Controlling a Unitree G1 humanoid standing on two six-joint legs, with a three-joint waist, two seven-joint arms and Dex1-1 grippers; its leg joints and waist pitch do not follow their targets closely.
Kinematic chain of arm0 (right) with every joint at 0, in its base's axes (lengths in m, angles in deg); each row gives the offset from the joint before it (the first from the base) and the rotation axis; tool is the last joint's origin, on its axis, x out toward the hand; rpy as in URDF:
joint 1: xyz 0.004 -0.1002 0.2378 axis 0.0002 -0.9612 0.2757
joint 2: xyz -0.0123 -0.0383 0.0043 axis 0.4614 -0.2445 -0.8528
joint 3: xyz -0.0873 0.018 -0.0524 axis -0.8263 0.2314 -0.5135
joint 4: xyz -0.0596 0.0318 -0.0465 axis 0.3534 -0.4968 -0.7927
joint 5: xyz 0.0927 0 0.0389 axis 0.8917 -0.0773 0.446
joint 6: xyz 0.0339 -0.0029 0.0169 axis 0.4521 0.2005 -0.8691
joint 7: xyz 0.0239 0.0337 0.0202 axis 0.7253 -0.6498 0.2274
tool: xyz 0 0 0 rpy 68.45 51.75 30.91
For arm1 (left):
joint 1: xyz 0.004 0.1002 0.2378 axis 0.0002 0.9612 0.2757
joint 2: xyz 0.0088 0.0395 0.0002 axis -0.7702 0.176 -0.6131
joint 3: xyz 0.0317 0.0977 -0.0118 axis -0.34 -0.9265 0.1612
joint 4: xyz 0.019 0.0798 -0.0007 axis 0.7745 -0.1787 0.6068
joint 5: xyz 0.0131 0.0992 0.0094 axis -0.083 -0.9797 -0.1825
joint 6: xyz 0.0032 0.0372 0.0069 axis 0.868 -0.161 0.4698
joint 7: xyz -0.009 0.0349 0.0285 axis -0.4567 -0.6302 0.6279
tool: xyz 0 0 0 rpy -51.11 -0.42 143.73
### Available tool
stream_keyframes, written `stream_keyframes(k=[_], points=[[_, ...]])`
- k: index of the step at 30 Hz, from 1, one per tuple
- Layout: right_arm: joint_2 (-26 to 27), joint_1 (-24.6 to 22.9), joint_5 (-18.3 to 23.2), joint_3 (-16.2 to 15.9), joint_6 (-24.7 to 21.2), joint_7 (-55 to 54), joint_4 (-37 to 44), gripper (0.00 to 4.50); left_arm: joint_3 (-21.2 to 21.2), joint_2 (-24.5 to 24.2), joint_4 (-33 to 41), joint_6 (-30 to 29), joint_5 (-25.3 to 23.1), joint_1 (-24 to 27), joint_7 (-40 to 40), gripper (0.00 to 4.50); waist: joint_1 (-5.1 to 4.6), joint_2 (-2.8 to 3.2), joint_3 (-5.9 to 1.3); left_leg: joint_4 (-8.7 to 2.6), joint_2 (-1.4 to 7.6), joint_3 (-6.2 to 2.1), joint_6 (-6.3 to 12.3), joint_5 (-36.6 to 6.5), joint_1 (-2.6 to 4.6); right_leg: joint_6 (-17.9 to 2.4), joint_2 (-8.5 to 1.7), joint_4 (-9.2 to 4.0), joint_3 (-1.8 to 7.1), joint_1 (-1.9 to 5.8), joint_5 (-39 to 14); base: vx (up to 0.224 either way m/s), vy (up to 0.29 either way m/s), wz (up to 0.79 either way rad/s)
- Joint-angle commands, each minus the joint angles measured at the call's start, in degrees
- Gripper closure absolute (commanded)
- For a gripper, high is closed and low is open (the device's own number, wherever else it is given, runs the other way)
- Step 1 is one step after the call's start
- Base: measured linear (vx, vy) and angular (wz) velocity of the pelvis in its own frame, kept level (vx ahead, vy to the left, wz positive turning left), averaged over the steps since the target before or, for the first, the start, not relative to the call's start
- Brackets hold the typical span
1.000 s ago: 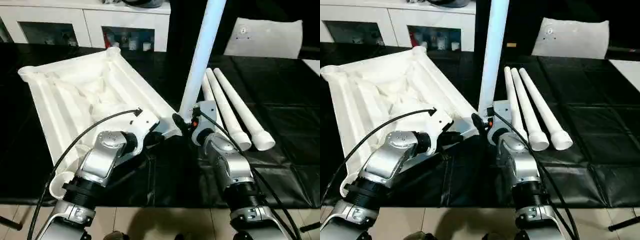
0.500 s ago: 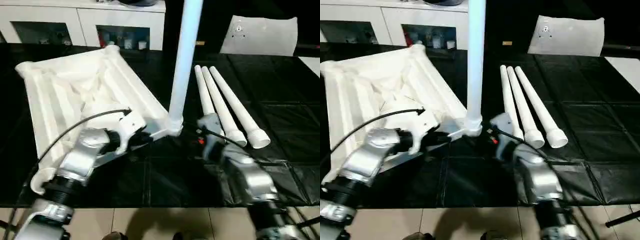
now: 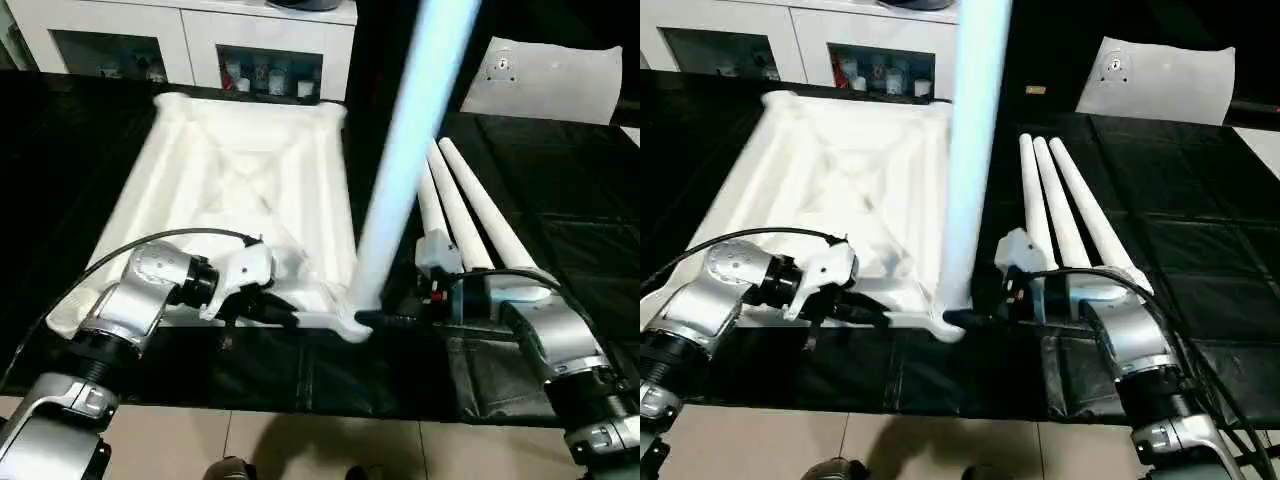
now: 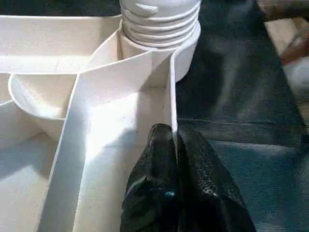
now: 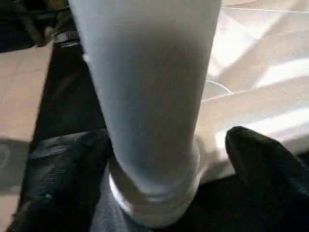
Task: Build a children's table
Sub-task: Rotate leg to tighten
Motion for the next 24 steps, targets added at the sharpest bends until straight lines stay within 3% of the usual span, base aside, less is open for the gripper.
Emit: stream_keyframes(k=[1,14,21,24], points=[[-0.52,1.11,-0.26,-1.22,0.80,2.45,-1.00,0.65,-2.22,0.15,-1.80,1.79,-1.32,-1.27,-2.29,4.50,-0.21,0.03,-3.76,-3.79,2.41,-0.15,3.70,-10.52,1.53,-14.59,-3.75,-3.67,1.77,2.18,-7.97,0.000,0.000,0.00],[0.21,2.20,0.05,-3.20,1.62,6.17,-3.28,1.74,-2.50,0.21,-5.95,4.89,-1.50,-3.37,-3.63,4.50,0.02,-0.26,-3.60,-3.73,2.52,-0.08,3.88,-10.03,1.54,-15.16,-3.81,-3.49,1.71,2.23,-7.66,0.000,0.000,0.00],[1.04,1.48,0.88,-3.20,0.57,5.89,-3.18,1.85,-1.31,0.58,-6.97,4.40,-0.71,-3.19,-2.45,4.50,0.05,-0.24,-3.57,-3.74,2.50,-0.05,3.62,-10.43,1.52,-15.14,-3.82,-3.54,1.73,2.23,-8.16,0.000,0.000,0.00],[3.29,0.16,1.62,-2.09,-2.26,1.31,-2.10,1.86,0.81,1.38,-5.78,1.54,0.62,-2.28,1.10,4.50,0.00,0.11,-3.37,-3.97,2.56,-0.09,2.85,-11.68,1.59,-15.04,-3.81,-3.71,1.77,2.08,-9.70,0.000,0.000,0.00]])
